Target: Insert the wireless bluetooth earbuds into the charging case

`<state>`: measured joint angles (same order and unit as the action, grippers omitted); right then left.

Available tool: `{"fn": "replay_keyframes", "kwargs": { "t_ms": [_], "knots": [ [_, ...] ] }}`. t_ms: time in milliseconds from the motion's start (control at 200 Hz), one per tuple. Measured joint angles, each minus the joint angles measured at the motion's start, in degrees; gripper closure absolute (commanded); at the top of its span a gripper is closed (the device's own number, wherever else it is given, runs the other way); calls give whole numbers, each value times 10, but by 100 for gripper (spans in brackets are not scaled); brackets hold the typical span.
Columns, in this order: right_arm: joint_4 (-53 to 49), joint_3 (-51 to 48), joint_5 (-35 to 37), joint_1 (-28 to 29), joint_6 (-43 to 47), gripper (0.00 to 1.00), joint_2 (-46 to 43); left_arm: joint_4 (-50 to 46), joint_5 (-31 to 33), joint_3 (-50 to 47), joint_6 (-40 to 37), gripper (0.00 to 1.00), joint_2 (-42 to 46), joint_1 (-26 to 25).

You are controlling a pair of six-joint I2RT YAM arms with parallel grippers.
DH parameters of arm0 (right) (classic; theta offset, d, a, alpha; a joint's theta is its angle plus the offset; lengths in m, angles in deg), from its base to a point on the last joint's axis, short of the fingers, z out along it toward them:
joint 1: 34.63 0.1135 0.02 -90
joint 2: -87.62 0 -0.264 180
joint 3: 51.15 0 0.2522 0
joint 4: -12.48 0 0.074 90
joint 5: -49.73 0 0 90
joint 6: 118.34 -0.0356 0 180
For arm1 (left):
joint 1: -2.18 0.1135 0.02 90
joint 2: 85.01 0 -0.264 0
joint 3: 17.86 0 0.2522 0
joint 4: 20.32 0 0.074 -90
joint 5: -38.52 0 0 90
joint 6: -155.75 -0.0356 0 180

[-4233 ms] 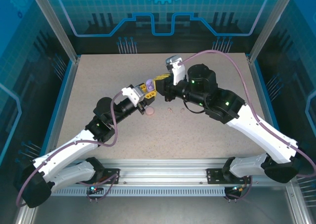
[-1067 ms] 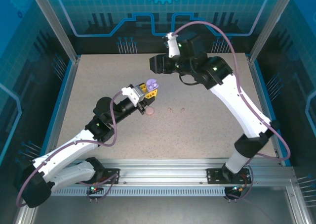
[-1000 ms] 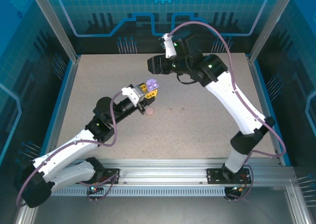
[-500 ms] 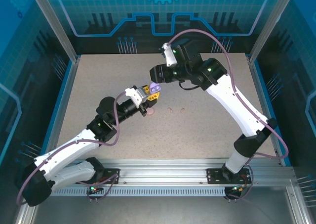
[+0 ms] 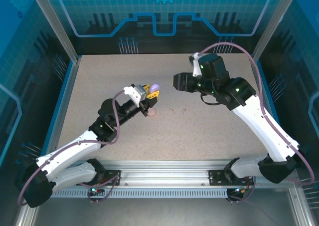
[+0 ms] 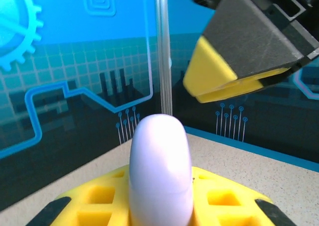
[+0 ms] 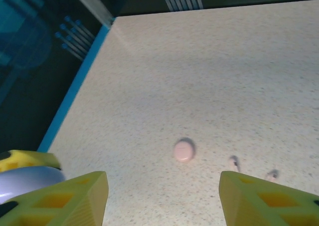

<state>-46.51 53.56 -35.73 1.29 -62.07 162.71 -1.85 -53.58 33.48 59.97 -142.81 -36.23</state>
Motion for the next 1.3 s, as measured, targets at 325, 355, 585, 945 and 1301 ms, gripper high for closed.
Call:
{"fn": "replay_keyframes", "kwargs": {
  "t_ms": [325,355,585,945,1301],
  "knots": [
    [53,-227,5,-11,-43,38,-52,-90,77,-28,152,100,-33,43],
    [59,-243,4,-11,-47,38,-56,-103,78,-28,169,100,-42,55],
    [98,-315,-9,-11,-66,38,-87,-210,57,-3,259,100,-125,148],
    [134,-339,-20,-11,-72,38,-96,-353,-10,136,283,100,-289,225],
    [134,-341,-20,-11,-71,38,-103,-459,-58,258,272,100,-441,285]
  ]
}}
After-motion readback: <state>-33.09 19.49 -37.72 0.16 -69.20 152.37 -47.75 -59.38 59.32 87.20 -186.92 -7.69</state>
